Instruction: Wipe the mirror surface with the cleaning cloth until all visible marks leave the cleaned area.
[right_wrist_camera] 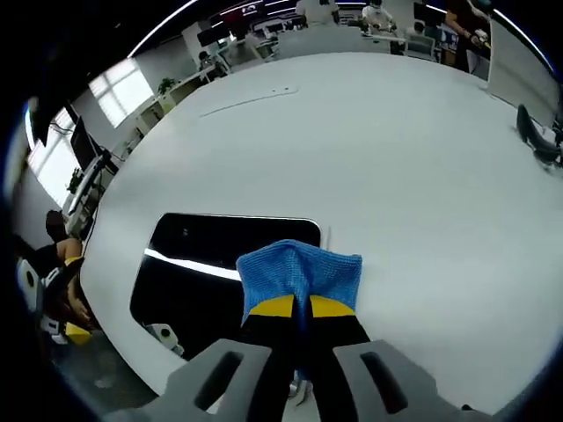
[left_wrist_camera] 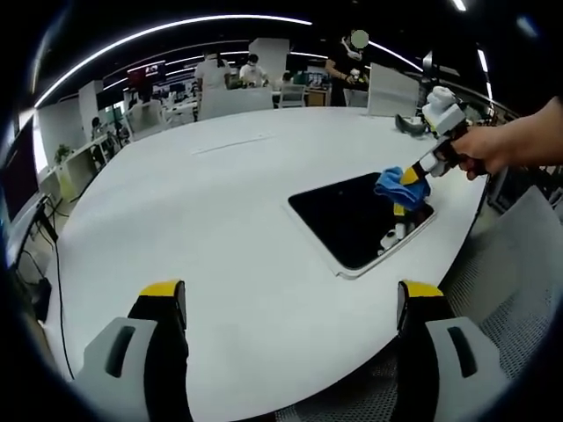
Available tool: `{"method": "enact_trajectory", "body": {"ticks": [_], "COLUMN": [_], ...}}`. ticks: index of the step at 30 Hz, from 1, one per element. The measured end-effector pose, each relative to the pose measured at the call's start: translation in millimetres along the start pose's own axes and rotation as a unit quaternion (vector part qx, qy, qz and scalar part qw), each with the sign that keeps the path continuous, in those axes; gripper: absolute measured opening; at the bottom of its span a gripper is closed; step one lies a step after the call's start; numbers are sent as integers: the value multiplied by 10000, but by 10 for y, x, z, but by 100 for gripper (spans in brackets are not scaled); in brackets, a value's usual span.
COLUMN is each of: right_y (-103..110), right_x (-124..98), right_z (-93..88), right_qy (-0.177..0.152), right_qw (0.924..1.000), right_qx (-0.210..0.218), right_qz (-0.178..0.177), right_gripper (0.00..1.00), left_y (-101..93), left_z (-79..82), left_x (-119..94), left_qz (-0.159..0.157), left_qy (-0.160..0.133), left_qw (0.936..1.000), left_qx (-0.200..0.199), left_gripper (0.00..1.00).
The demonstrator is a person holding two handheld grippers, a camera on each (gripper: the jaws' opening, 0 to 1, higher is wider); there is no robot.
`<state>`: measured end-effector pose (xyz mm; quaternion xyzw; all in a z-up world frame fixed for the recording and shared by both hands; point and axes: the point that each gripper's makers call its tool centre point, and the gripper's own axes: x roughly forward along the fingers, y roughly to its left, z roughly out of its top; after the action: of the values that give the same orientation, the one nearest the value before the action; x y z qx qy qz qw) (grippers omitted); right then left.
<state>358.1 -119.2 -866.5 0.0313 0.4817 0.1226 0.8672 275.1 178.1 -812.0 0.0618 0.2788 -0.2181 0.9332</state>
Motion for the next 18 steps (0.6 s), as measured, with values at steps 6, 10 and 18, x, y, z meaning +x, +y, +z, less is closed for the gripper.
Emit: {"method": "enact_trajectory", "body": {"ticks": [6,10,18], "right_y": [-12,2,52], "right_x": [-50,-75,-145], "right_z": [-67,-112,-247], "right_qy": [52,61,135], "right_qw": [9993,9993,9989], "right_qx": [380,374,459], "right_qz": [31,20,21], "right_gripper": [0,0,0], "left_y": [-12,-24,-37], "left_z": [17,17,55], "left_x": [-7,-11,-18], "left_qz": [-38,-53,-87], "left_qy": [-60,-62,-157], "left_qw": [10000,10000,9998], "left_qx": [-38,-49,-49], "left_gripper": [99,99,99]}}
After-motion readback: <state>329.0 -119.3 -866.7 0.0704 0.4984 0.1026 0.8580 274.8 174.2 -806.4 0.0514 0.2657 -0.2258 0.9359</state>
